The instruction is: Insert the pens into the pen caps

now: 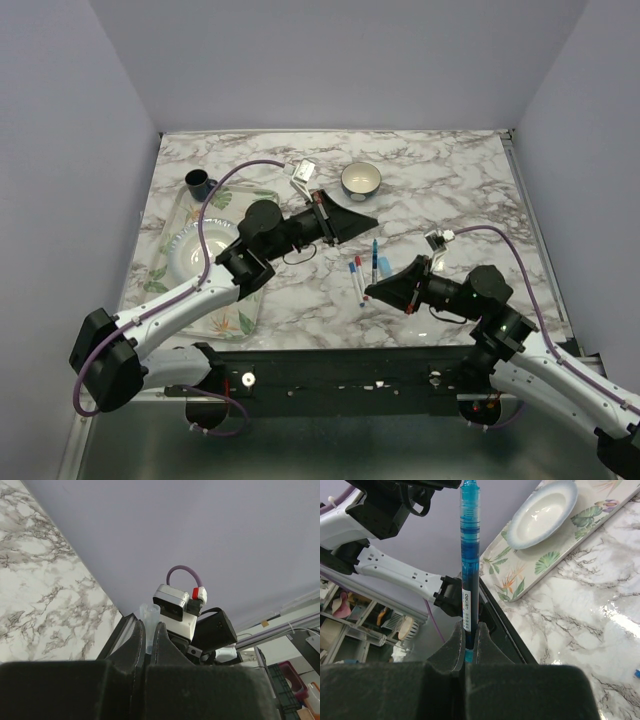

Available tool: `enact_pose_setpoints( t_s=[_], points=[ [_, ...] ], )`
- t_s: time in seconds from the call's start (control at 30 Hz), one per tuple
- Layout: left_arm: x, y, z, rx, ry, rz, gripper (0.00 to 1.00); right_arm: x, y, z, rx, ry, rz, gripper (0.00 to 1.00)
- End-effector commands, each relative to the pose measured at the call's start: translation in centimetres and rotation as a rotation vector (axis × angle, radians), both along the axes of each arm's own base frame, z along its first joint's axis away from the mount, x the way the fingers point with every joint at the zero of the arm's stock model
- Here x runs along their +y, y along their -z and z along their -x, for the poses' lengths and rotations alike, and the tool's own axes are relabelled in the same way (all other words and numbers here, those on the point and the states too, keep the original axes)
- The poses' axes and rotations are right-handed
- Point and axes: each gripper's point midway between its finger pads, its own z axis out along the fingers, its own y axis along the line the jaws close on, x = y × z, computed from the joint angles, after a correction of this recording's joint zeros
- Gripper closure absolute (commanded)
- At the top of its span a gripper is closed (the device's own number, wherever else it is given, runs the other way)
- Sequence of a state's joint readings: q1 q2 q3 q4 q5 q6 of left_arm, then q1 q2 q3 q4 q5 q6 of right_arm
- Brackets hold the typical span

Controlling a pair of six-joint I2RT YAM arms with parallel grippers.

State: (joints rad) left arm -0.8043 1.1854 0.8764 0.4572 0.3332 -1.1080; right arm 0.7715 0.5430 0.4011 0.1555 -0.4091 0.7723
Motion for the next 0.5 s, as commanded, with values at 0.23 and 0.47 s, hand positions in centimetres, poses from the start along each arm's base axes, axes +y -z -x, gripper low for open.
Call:
enact_pose_setpoints(
  t_s=[0.23,0.47],
  points=[
    [-0.12,0.44,0.32,-0.046,0.004,-0.044,1.00,0.16,-0.70,-0.10,-0.020,0.001,-0.011,0.99],
    [0.05,1.13,0.48,-0.046,0.003,-0.068,1.00,0.07,-0.82,-0.19,-0.023,0.009,-0.012,0.99]
  ],
)
